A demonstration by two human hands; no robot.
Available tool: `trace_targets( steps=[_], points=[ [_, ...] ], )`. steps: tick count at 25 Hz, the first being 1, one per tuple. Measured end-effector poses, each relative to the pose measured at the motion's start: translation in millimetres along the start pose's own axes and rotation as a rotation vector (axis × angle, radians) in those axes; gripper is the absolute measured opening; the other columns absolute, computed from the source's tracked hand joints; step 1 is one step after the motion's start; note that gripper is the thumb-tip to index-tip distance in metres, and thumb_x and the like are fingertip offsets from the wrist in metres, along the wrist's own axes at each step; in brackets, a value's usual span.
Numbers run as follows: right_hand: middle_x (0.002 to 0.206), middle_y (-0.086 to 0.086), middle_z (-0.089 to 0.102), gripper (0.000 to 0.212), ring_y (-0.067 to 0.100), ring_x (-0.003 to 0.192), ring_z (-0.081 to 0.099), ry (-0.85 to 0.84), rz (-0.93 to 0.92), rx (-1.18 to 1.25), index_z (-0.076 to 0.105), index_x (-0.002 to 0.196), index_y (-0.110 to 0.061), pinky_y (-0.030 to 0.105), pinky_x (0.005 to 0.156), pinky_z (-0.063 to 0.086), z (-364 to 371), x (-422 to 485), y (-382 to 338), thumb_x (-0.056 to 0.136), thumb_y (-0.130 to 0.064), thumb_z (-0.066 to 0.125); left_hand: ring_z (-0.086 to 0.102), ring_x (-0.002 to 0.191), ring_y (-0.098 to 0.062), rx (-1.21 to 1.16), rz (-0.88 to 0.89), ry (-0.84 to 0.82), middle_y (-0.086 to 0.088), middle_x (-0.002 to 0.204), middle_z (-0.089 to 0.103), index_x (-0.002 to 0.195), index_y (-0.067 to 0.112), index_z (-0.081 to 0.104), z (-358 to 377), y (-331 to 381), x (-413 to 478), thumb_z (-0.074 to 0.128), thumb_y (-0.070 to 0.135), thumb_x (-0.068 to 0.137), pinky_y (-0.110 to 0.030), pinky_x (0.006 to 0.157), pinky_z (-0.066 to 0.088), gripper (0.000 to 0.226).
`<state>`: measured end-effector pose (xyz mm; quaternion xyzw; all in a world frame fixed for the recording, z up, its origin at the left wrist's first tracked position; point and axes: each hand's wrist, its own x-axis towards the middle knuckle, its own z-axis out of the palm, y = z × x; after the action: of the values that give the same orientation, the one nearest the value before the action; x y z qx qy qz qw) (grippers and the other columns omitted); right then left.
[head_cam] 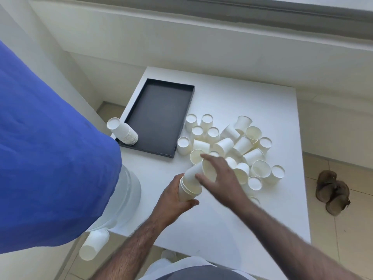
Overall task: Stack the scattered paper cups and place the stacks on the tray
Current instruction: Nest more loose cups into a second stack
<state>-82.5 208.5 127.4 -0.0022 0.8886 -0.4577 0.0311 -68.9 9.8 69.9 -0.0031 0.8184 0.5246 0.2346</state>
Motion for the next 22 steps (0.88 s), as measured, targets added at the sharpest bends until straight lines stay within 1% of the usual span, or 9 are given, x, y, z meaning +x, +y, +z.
trace_targets(
  steps=[4,8,10,12,14,16,18,20,22],
  points=[
    [0.132,-0.004,0.054,0.054,0.011,0.128,0.048,-0.074,0.060,0.003,0.053,0.146,-0.025,0.032,0.110,0.040,-2.5,-30.8,5.5,0.094,-0.031,0.070,0.072,0.104,-0.005,-0.003,0.038,-0.085,0.021,0.117,0.072,0.126,0.052,0.054,24.6,16.2,4.4,0.090,0.035,0.073,-0.035,0.080,0.065,0.067],
    [0.143,-0.011,0.047,0.059,0.003,0.138,0.039,-0.265,0.085,0.054,0.045,0.152,-0.030,0.029,0.116,0.034,-12.2,-38.6,20.1,0.098,-0.042,0.065,0.068,0.099,0.006,0.046,0.087,-0.113,0.032,0.112,0.068,0.131,0.064,0.039,48.5,37.0,-0.3,0.085,0.050,0.072,-0.013,0.066,0.055,0.076],
    [0.146,-0.018,0.048,0.067,-0.005,0.135,0.045,-0.215,0.209,0.348,0.042,0.151,-0.036,0.027,0.113,0.040,-18.1,-46.3,25.3,0.091,-0.043,0.070,0.071,0.102,0.001,-0.069,0.099,-0.085,0.028,0.115,0.070,0.136,0.059,0.040,57.1,40.2,-1.4,0.087,0.044,0.074,-0.018,0.072,0.058,0.079],
    [0.143,-0.012,0.059,0.064,0.005,0.127,0.059,-0.129,0.310,0.615,0.047,0.146,-0.036,0.035,0.107,0.051,-19.7,-54.5,35.6,0.087,-0.036,0.073,0.071,0.111,-0.008,-0.281,0.095,-0.044,0.016,0.122,0.072,0.136,0.048,0.048,58.6,38.4,1.9,0.091,0.037,0.074,-0.027,0.080,0.060,0.076],
    [0.137,-0.009,0.064,0.058,0.013,0.127,0.061,-0.154,0.311,0.643,0.053,0.140,-0.034,0.039,0.102,0.055,-16.1,-62.0,45.5,0.086,-0.022,0.071,0.069,0.119,-0.015,-0.431,0.074,-0.053,0.011,0.124,0.072,0.135,0.038,0.050,57.6,41.0,5.2,0.090,0.033,0.073,-0.027,0.083,0.059,0.074],
    [0.134,-0.008,0.065,0.060,0.015,0.128,0.060,-0.185,0.292,0.615,0.054,0.137,-0.034,0.040,0.097,0.058,-9.5,-64.3,47.4,0.084,-0.009,0.068,0.066,0.126,-0.019,-0.481,0.030,-0.167,0.007,0.128,0.071,0.140,0.030,0.049,59.7,48.0,6.8,0.088,0.031,0.074,-0.027,0.086,0.058,0.076],
    [0.129,-0.006,0.067,0.061,0.013,0.122,0.063,-0.111,0.315,0.635,0.055,0.136,-0.032,0.038,0.092,0.060,-6.5,-61.0,48.8,0.083,-0.009,0.075,0.061,0.133,-0.021,-0.478,0.015,-0.310,0.002,0.139,0.066,0.147,0.027,0.045,63.5,50.4,9.9,0.092,0.042,0.073,-0.029,0.093,0.057,0.089],
    [0.119,-0.010,0.070,0.058,0.005,0.110,0.066,-0.027,0.341,0.647,0.057,0.130,-0.031,0.028,0.085,0.058,-8.8,-55.4,47.9,0.079,-0.014,0.081,0.055,0.141,-0.017,-0.449,0.095,-0.366,0.003,0.151,0.057,0.155,0.026,0.038,60.6,44.1,17.7,0.087,0.066,0.068,-0.034,0.105,0.054,0.108],
    [0.110,-0.009,0.068,0.055,0.001,0.097,0.063,0.038,0.385,0.605,0.057,0.123,-0.031,0.023,0.078,0.056,-15.7,-52.7,51.0,0.077,-0.016,0.081,0.046,0.147,-0.011,-0.311,0.165,-0.205,0.011,0.159,0.047,0.156,0.031,0.037,53.6,34.1,35.0,0.076,0.083,0.064,-0.036,0.115,0.044,0.113]
  ],
)
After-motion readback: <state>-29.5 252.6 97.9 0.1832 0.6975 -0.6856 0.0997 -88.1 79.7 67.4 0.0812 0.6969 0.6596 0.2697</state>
